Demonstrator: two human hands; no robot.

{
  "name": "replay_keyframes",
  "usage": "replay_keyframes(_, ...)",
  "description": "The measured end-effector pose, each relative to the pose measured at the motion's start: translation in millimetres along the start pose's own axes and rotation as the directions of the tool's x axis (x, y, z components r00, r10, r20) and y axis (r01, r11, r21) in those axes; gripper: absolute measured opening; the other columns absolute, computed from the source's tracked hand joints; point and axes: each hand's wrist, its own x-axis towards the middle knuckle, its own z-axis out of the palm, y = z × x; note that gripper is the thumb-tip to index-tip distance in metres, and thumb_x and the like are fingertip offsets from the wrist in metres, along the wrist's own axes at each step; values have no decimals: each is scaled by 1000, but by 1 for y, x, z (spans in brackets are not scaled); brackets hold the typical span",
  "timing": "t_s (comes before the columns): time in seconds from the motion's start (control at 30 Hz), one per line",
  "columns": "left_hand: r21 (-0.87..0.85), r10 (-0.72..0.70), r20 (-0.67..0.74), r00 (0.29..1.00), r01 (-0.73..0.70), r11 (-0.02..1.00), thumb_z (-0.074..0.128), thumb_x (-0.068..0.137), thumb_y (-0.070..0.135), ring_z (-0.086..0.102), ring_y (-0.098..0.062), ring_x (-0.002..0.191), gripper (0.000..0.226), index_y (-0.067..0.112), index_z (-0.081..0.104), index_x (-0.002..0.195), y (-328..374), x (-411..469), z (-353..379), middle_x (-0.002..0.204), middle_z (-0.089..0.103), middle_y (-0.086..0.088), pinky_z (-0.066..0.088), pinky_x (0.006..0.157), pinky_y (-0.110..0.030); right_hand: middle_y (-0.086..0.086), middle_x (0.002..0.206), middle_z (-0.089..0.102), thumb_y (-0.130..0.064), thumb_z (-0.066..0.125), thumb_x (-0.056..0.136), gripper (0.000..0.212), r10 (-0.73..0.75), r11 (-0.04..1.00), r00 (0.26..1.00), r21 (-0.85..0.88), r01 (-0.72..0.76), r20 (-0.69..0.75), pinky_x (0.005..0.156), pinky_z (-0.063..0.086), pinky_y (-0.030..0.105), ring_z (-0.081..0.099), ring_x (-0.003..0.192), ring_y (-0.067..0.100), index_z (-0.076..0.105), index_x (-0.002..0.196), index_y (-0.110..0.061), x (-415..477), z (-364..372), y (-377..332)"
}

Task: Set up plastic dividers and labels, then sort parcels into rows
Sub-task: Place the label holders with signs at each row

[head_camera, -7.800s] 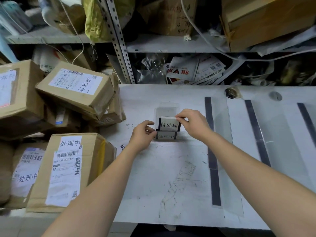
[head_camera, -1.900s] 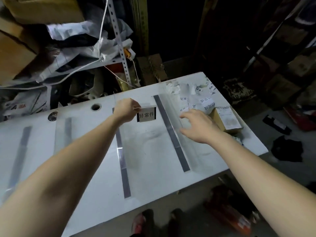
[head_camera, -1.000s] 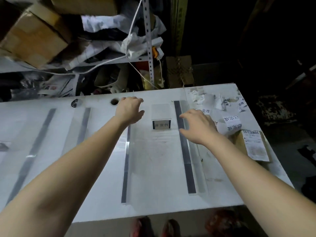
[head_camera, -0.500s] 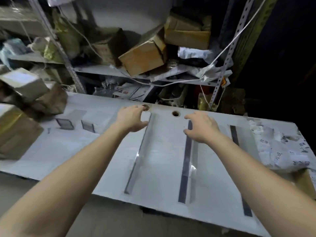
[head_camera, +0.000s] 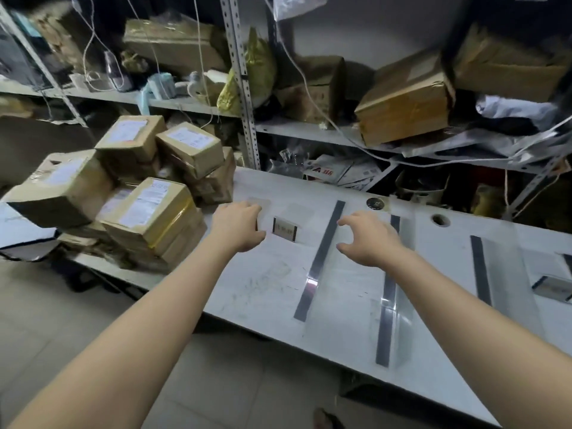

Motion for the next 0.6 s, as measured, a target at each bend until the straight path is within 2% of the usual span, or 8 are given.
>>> replay_keyframes(0.17, 26, -26, 25, 999, 26, 999, 55, 92, 48, 59, -28, 118, 51, 24, 53, 138, -69, 25, 25, 130, 62, -4, 45, 94, -40, -1, 147, 50, -43, 65, 92, 58, -26, 999, 999, -33, 27, 27, 100, 45, 41, 46, 135, 24, 49, 146, -29, 59, 20, -54)
replay_keyframes(0.33, 81, -3, 77, 997, -3, 997, 56, 95, 44, 56, -29, 121, 48, 21, 53, 137, -117, 75, 54, 133, 59, -6, 45, 95, -39, -1, 147, 51, -38, 64, 93, 56, -25, 999, 999, -36, 26, 43, 99, 47, 43, 47, 135, 24, 49, 147, -28, 130, 48, -88)
replay_keyframes(0.43, 52, 27, 119, 993, -34, 998, 59, 95, 40, 57, -29, 119, 46, 19, 53, 135, -130, 107, 72, 132, 59, -7, 48, 92, -39, 1, 147, 50, -33, 61, 94, 55, -12, 999, 996, -35, 15, 87, 97, 45, 41, 46, 135, 25, 49, 147, -27, 166, 69, -107)
replay_keyframes(0.6, -45, 69, 160, 985, -63, 997, 60, 95, 35, 58, -30, 118, 43, 18, 52, 134, -137, 147, 107, 132, 58, -8, 49, 91, -42, 4, 145, 52, -36, 62, 96, 55, -5, 1000, 990, -23, 8, 138, 99, 44, 42, 45, 135, 27, 49, 148, -25, 213, 103, -140)
